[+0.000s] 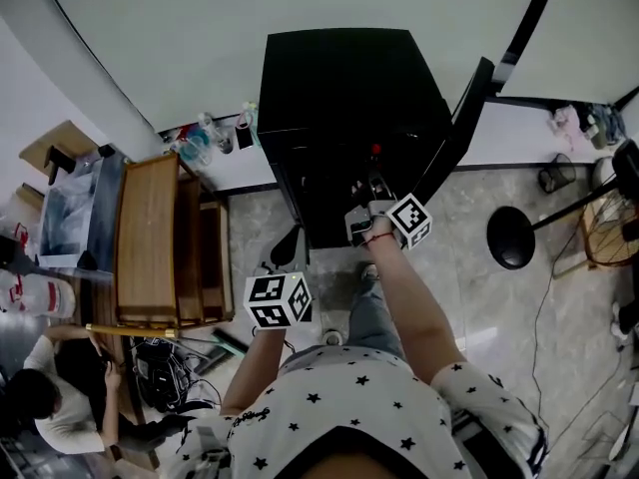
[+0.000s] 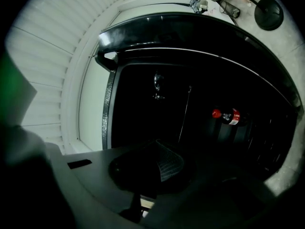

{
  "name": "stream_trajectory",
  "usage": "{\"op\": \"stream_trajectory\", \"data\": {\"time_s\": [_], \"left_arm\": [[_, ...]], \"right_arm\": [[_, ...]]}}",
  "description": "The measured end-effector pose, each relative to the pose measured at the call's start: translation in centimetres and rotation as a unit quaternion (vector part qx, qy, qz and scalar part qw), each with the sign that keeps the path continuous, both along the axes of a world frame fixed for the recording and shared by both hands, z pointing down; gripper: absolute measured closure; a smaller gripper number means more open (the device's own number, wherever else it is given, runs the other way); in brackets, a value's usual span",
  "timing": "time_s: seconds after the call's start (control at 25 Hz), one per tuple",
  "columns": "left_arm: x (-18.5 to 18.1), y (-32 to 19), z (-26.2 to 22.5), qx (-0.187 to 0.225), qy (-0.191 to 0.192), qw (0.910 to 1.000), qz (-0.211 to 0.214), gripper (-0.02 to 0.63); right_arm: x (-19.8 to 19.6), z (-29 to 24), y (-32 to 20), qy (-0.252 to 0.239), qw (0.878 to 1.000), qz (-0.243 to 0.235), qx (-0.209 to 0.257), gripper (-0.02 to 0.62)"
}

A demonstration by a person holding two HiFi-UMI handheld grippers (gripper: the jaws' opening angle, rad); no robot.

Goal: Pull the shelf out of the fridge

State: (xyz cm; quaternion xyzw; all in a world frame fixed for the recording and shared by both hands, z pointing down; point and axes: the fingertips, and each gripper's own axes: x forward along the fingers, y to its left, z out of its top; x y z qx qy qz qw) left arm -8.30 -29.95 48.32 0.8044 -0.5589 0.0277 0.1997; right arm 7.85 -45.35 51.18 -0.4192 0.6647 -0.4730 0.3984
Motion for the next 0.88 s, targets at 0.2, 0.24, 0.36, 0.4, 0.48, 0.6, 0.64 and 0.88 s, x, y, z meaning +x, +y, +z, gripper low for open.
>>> {"op": "stream_trajectory", "data": {"time_s": [0.2, 0.24, 0.36, 0.4, 0.48, 0.6, 0.64, 0.88], "left_arm": [[0.1, -1.3, 0.3, 0.003, 0.002, 0.9999, -0.010, 0.594], [0.0, -1.6, 0.3, 0.003, 0.004, 0.9999, -0.013, 0.594], [-0.1, -2.2, 0.6, -0.001, 0.006, 0.9998, -0.019, 0.594], [-0.1, -2.3, 0.7, -0.002, 0.007, 0.9998, -0.020, 0.594], [-0.1, -2.6, 0.8, -0.002, 0.006, 0.9997, -0.022, 0.594], [-0.2, -2.7, 0.9, -0.003, 0.004, 0.9996, -0.028, 0.594], [-0.3, -2.7, 0.9, -0.003, 0.004, 0.9995, -0.031, 0.594], [-1.0, -2.5, 1.5, -0.012, 0.005, 0.9988, -0.048, 0.594]], "right_arm": [[0.0, 1.5, -2.4, -0.017, 1.000, -0.004, -0.006, 0.586], [0.0, 1.8, -2.9, -0.020, 1.000, -0.005, -0.007, 0.556], [-0.2, 2.4, -4.1, -0.030, 0.999, -0.009, -0.005, 0.505], [-0.3, 2.6, -4.5, -0.034, 0.999, -0.011, -0.003, 0.485], [-0.4, 2.8, -5.3, -0.042, 0.999, -0.012, -0.001, 0.466], [-0.6, 3.0, -6.4, -0.048, 0.999, -0.009, 0.001, 0.440], [-0.6, 3.0, -6.7, -0.048, 0.999, -0.008, -0.001, 0.435], [-0.6, 3.3, -8.7, -0.039, 0.999, 0.005, -0.002, 0.423]]}}
